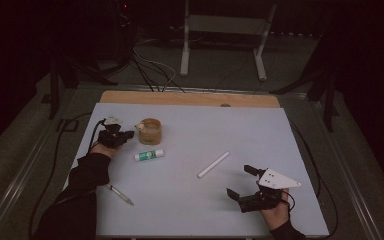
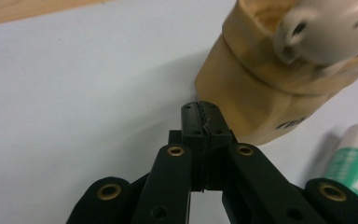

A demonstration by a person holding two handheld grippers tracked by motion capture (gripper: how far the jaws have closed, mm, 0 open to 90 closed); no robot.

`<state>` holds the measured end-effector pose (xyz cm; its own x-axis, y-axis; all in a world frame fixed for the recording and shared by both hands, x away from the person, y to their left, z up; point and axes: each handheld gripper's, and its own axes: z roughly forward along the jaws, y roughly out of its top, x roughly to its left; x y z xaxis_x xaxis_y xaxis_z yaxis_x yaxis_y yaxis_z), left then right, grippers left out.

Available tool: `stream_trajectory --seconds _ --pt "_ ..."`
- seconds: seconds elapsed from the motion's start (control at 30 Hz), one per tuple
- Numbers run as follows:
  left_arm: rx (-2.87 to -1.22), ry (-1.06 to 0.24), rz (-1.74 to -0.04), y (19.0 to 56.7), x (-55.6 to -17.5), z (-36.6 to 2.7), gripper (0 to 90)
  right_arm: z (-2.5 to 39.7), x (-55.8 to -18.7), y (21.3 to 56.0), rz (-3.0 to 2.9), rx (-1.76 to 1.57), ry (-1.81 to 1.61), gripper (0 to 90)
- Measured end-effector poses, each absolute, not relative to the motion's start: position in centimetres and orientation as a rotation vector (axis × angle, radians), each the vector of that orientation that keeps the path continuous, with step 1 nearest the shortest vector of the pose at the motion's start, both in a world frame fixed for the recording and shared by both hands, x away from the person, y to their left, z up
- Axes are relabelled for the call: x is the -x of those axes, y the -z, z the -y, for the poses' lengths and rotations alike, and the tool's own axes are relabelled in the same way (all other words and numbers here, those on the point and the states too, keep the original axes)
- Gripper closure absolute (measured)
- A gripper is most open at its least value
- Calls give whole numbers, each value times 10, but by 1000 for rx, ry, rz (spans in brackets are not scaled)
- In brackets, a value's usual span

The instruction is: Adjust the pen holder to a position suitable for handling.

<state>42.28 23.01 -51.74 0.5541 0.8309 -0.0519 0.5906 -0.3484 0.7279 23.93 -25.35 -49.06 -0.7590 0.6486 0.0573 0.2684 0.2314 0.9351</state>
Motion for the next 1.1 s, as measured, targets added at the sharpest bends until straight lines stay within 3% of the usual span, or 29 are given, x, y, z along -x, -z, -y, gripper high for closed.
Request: stream_trajectory --seconds 0.67,1.1 --pt "-2145 -348 -1194 520 -442 -216 900 254 -240 491 -2157 -856 -1538 0" --pt "-2245 -273 -1027 512 -443 -156 900 256 -240 491 -2156 -862 -1537 0"
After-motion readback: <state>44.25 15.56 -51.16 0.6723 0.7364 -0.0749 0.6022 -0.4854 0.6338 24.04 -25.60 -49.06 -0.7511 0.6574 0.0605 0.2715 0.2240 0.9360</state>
